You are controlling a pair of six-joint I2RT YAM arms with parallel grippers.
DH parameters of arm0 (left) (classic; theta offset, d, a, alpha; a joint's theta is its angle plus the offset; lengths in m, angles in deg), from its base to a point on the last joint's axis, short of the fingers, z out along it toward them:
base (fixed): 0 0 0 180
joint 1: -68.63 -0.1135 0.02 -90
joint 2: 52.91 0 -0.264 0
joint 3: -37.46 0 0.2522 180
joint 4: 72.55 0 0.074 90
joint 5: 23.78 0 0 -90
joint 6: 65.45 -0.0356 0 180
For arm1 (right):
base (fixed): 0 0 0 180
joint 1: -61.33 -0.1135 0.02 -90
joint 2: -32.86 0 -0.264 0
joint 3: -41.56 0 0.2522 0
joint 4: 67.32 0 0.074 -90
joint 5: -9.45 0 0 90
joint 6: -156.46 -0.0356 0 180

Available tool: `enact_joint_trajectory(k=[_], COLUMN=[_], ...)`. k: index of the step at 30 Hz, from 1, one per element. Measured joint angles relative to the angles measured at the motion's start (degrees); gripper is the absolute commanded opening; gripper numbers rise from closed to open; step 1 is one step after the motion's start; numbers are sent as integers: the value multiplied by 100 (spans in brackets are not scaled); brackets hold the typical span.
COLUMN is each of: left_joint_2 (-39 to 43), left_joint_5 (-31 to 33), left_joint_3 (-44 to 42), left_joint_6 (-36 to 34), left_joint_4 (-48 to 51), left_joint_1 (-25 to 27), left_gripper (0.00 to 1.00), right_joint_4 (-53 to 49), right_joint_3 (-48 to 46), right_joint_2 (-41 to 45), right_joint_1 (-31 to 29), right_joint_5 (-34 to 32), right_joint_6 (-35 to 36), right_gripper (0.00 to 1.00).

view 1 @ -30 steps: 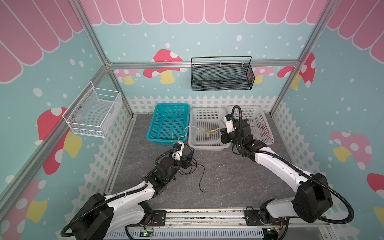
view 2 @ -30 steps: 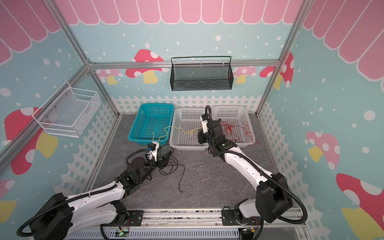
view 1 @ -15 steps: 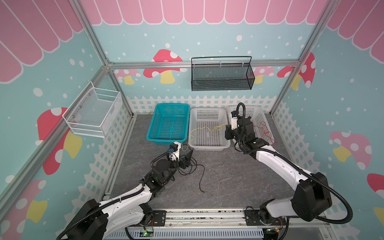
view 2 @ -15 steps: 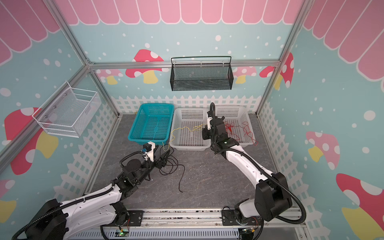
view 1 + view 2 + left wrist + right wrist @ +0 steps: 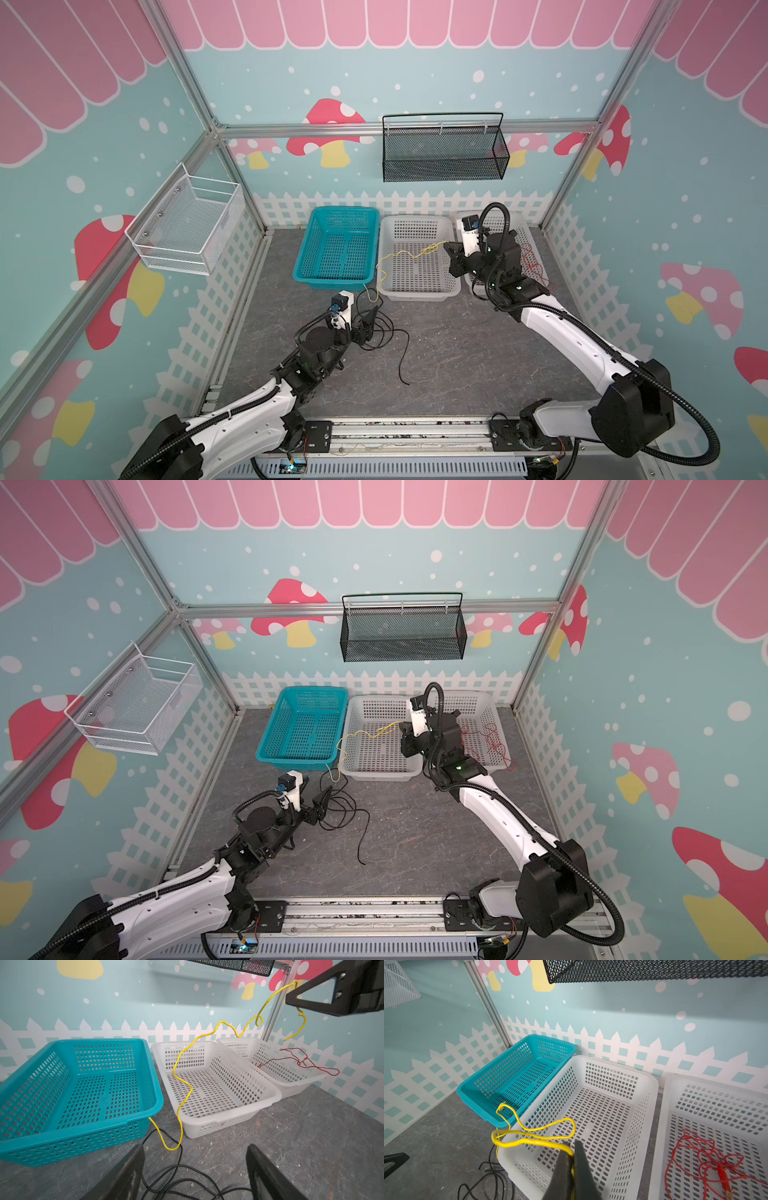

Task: Untangle the cables
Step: 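Lift the yellow wire with the right gripper over the nearer white basket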

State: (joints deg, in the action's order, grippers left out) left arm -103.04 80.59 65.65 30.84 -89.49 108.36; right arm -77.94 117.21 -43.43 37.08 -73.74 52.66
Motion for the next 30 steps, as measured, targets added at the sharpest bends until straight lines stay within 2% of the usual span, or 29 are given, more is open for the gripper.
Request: enact_joint_trajectory(k=[3,7,12,21,27,30], left_joint_2=[186,348,420,555,577,625], left_joint_5=[70,166,240,264,273,282], left_joint_3=[-50,-151,-256,-304,-358,-363], left_joint_6=[2,26,98,105,111,127], left_joint_4=[114,188,267,402,472,522], left_joint_1=[0,0,0,0,0,-2], left_gripper=[77,77,77,77,77,77], right_joint_4=[4,42,323,487,492,503], right_joint_3=[0,0,-2,-348,-610,-610], right_joint_2=[17,-17,-173,-35,575,804], right_joint_1=[20,26,24,15,9,-9], right_joint_5=[39,415,1375,2413,2514,2282], right_joint_6=[2,9,72,472,739,793], right_gripper=[0,0,0,0,0,0])
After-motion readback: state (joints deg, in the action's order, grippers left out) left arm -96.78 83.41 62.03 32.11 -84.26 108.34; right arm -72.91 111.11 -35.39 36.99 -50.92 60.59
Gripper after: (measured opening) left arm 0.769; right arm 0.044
